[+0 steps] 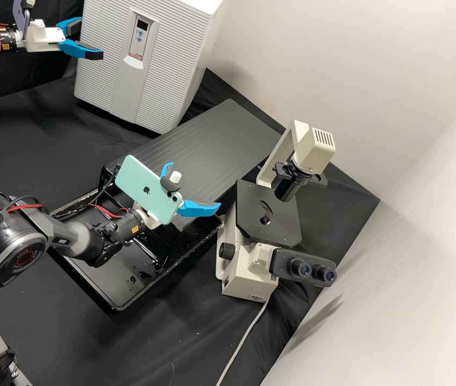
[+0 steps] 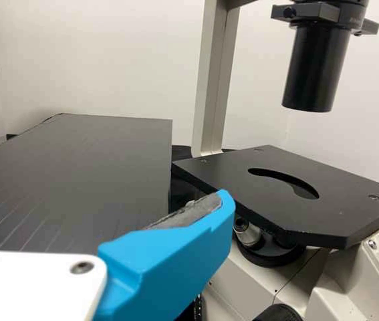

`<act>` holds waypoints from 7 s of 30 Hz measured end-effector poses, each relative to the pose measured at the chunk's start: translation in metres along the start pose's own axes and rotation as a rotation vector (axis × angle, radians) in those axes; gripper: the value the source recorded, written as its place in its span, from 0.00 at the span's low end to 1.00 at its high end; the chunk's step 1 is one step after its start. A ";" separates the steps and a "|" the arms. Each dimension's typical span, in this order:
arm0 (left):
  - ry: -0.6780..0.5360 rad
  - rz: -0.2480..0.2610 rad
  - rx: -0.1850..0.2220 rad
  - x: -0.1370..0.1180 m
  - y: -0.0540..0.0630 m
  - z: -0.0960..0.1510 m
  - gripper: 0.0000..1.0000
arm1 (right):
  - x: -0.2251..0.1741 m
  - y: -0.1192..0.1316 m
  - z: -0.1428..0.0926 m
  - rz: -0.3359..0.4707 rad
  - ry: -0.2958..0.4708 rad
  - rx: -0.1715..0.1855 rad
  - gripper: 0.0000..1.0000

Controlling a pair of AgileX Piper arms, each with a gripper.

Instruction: Open the incubator door

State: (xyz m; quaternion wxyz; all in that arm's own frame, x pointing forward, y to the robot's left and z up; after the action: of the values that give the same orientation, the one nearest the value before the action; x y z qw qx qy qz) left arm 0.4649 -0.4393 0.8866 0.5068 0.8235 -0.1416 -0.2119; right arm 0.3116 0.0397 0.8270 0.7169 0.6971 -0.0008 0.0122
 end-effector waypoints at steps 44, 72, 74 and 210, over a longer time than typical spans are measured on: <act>0.020 0.042 -0.066 -0.002 -0.005 0.002 0.00 | 0.000 0.000 0.000 0.000 0.000 0.000 1.00; 0.085 0.082 -0.120 -0.005 -0.005 -0.004 0.00 | 0.000 0.000 0.000 0.000 0.000 0.000 1.00; 0.089 0.081 -0.124 -0.005 -0.006 -0.004 0.00 | 0.000 0.000 0.000 0.000 0.000 0.000 1.00; 0.090 -0.131 -0.232 -0.103 -0.029 0.118 0.00 | 0.000 0.000 0.000 0.000 0.000 0.000 1.00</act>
State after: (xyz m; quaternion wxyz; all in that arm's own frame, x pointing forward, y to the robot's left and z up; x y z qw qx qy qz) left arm 0.3173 -0.4717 0.8352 0.5893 0.7757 -0.0392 -0.2224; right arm 0.3116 0.0397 0.8270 0.7169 0.6971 -0.0008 0.0122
